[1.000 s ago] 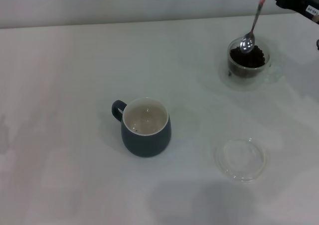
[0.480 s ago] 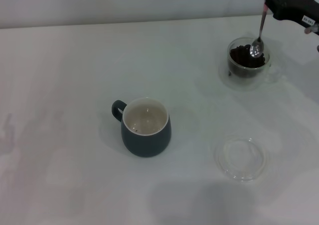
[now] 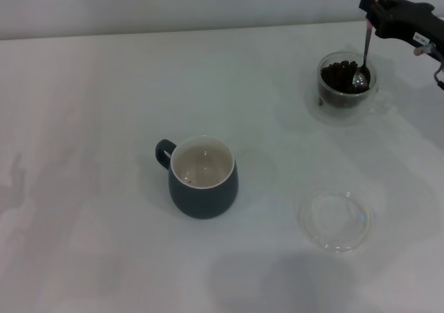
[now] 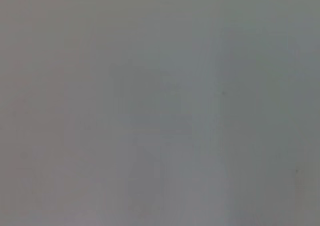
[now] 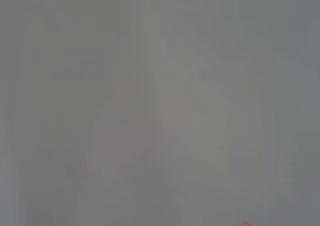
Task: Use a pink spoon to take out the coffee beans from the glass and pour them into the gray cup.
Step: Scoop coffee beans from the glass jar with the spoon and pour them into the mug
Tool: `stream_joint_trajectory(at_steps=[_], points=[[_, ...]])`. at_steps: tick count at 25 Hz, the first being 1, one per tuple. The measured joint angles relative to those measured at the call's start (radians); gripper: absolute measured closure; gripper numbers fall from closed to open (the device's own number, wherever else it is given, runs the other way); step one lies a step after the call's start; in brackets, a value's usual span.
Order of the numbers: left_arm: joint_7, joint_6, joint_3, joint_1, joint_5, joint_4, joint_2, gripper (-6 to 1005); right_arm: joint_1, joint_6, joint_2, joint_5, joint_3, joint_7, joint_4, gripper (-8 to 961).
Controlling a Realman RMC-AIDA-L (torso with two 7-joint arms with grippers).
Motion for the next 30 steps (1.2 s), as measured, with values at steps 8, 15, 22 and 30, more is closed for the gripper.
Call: stream_joint_trajectory(at_steps=[8,15,22,30], points=[[0.001,-0.002,0.000,-0.013,0.000,-0.001,0.003,623,0.007,-0.052,0.000,0.038,-0.001,0.098,0.029,808],[0.018,-0.004,0.000,-0.018,0.000,-0.003,0.005,624,0.008,-0.099,0.000,0.050,-0.004,0.237,0.043,808],[0.027,-0.004,0.000,-0.022,0.000,-0.003,0.005,625,0.008,-0.124,-0.001,0.050,0.002,0.342,0.058,808],[0.027,-0.004,0.000,-0.023,0.000,-0.002,0.005,623,-0.005,-0.139,-0.006,0.109,0.003,0.462,0.079,808]])
